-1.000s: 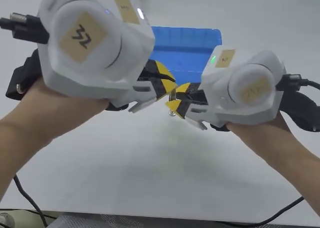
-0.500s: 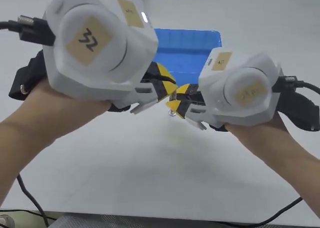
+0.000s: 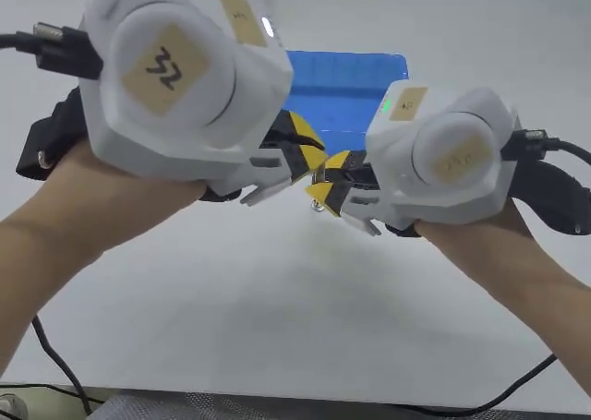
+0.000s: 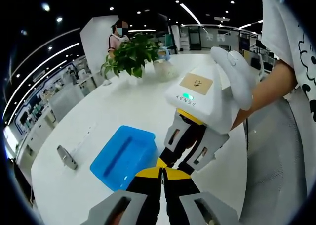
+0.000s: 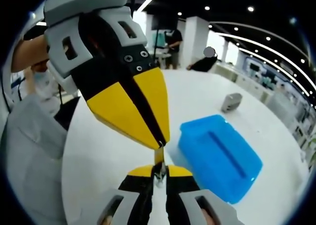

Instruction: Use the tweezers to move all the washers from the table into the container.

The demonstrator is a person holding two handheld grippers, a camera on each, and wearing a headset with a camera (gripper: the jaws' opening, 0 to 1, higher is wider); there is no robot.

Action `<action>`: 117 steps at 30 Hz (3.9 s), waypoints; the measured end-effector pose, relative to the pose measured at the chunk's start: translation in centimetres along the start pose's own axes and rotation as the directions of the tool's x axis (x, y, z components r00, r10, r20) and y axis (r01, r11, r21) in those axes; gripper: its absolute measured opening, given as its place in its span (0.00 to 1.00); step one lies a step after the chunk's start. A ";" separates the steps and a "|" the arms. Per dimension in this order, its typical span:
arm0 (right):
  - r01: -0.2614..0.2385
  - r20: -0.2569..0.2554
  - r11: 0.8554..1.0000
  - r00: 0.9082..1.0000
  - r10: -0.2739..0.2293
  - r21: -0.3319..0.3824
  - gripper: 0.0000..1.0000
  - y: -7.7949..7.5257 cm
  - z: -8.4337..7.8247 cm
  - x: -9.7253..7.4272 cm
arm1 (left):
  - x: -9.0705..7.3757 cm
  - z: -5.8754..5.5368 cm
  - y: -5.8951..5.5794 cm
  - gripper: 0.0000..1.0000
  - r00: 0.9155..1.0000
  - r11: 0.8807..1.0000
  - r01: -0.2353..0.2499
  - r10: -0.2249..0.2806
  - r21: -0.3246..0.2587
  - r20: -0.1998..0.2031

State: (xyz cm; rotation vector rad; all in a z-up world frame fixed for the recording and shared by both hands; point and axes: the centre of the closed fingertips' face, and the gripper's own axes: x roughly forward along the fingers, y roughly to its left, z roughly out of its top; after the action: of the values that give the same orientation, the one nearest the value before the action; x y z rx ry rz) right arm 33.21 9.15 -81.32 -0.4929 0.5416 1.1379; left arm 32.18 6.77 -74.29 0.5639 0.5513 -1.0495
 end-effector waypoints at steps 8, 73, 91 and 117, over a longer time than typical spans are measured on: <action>0.008 -0.001 1.000 1.000 -0.008 -0.010 0.04 -0.3 0.1 0.1 | 0.1 0.0 0.2 0.00 1.000 1.000 -0.003 0.003 0.007 -0.003; 0.132 0.022 0.990 0.991 -0.131 -0.053 0.03 -7.5 3.9 1.2 | 1.6 2.7 7.3 0.00 0.989 0.989 -0.143 0.142 0.044 0.028; 0.099 -0.028 0.994 0.995 -0.100 -0.036 0.04 -7.2 2.2 2.6 | 3.0 1.2 7.5 0.00 0.992 0.991 -0.129 0.129 0.039 -0.013; 0.239 0.149 0.971 0.961 -0.234 -0.014 0.05 -5.8 4.8 -3.8 | -1.1 5.8 3.9 0.00 0.984 0.985 -0.145 0.134 0.093 0.117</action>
State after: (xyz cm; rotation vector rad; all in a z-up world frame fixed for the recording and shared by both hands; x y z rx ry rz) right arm 38.20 7.48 -74.68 -0.4839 0.3271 0.9458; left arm 36.20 5.11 -68.64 0.6212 0.3574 -0.9724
